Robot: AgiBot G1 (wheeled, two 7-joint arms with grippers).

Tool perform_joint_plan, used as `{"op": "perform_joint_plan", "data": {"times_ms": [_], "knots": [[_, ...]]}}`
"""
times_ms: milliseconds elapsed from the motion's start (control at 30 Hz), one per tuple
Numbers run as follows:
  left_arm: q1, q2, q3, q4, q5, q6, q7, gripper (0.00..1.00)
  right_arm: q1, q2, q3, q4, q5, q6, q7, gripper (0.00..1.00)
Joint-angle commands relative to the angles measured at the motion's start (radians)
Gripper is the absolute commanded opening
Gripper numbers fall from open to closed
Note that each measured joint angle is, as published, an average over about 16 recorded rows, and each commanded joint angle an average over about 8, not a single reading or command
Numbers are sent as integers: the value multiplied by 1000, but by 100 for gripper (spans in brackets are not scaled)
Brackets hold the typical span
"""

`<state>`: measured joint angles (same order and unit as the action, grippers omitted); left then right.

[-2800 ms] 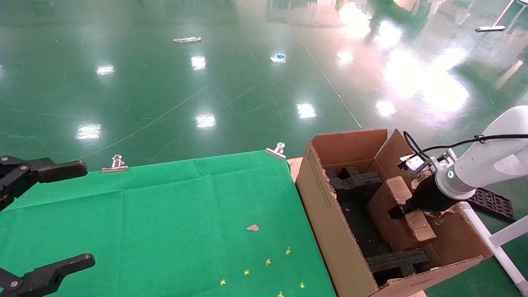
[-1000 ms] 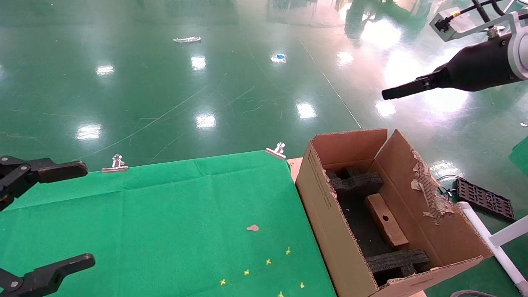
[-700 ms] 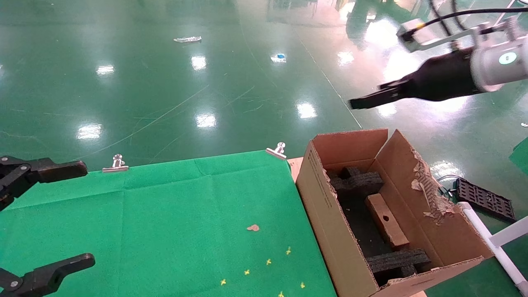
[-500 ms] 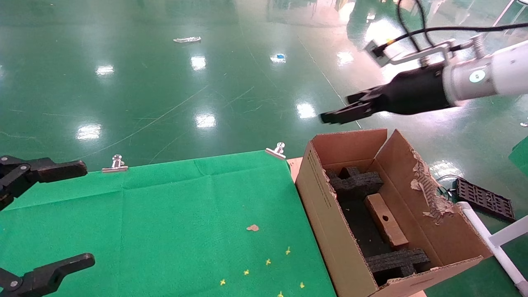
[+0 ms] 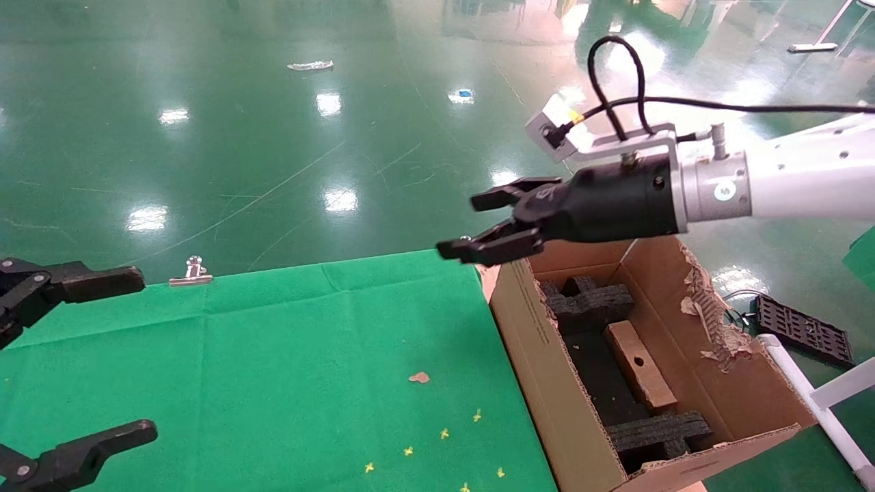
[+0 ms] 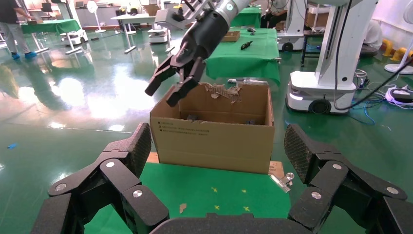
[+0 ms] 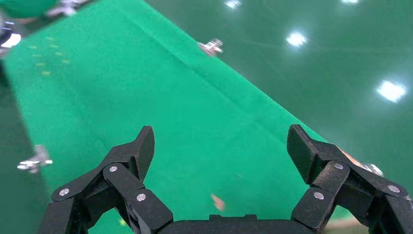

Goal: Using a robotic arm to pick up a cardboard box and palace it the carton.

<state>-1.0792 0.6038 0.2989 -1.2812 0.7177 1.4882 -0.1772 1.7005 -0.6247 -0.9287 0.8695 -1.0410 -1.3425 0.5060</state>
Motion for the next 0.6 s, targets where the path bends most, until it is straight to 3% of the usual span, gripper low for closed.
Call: {"op": "perform_joint_plan", "data": {"times_ms": [33, 600], "knots": [[0, 0, 0, 0, 0, 0, 0, 100, -40, 1, 41, 26, 20, -10, -20, 100], [0, 0, 1, 0, -1, 0, 0, 100, -382, 8, 396, 253, 189, -93, -194, 100]]}}
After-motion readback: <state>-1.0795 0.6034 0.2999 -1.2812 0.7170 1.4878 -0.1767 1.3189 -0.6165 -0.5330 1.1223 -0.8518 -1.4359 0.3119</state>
